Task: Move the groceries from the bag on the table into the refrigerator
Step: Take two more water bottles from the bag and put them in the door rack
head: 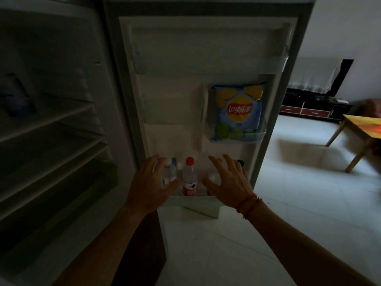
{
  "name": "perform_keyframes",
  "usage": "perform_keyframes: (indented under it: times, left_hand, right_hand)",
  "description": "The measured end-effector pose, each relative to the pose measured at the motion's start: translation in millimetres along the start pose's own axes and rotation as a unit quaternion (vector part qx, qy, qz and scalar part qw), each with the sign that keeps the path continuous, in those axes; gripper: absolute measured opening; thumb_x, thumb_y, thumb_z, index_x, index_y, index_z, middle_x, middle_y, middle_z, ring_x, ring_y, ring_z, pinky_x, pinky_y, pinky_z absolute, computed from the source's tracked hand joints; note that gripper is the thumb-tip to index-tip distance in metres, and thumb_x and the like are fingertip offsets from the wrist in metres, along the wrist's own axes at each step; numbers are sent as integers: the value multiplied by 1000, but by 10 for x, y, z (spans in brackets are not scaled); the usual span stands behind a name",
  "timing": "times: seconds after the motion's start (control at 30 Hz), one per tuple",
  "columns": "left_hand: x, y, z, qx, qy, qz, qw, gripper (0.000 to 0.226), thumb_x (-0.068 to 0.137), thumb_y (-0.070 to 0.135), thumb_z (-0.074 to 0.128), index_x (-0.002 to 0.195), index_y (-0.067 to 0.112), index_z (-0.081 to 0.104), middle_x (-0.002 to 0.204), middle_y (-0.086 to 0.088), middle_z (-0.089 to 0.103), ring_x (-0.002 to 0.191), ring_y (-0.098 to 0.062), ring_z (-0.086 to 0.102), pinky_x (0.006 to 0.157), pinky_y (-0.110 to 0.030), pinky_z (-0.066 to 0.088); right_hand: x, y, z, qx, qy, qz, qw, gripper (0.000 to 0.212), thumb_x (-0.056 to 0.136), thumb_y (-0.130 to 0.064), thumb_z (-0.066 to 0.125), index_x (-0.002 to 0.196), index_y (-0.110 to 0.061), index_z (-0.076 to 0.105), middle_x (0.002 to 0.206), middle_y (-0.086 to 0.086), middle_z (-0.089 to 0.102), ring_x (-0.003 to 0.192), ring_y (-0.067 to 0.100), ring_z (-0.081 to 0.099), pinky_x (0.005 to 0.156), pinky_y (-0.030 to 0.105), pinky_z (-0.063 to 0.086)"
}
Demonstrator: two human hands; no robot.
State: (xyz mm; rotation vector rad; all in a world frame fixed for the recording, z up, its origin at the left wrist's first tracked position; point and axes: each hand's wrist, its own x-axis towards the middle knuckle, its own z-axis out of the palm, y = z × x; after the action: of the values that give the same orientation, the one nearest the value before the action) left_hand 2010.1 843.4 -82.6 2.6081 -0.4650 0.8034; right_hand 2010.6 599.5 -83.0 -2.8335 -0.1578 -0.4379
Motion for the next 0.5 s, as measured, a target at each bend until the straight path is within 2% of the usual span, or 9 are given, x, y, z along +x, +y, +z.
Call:
perform_keyframes:
  times: [0.13,0.23,0.33,0.5]
  left_hand:
    - [-87,141,16,-1,-22,-32,999,69,82,60,52,133,14,51,138,-9,50,128,-23,43,101,-38,43]
    - [-156,313,18,11,-23,-47,999,68,83,61,50,131,14,52,138,-12,50,127,-30,47,97,-46,49]
    - [-228,560,51,32,-26,-70,997,74,83,64,47,136,13,49,141,-13,48,131,-30,44,100,-45,46]
    - [-317,1010,42,68,-21,-90,993,75,82,66,46,137,14,47,139,-11,48,128,-26,43,99,-38,42]
  right_hand:
    - [-38,135,-34,23,-1,-12,1000,77,85,-73,47,150,-39,26,158,12,28,142,34,28,112,53,30]
    - [-64,275,-76,46,-4,-28,999,75,85,-71,49,149,-39,29,157,12,29,142,34,28,112,54,31]
    - [-103,478,-122,60,-12,-49,997,73,84,-70,50,147,-40,31,155,12,30,141,35,30,110,52,33]
    - [-185,791,-259,68,-18,-79,994,71,80,-76,46,142,-47,30,151,7,36,136,33,36,107,51,37]
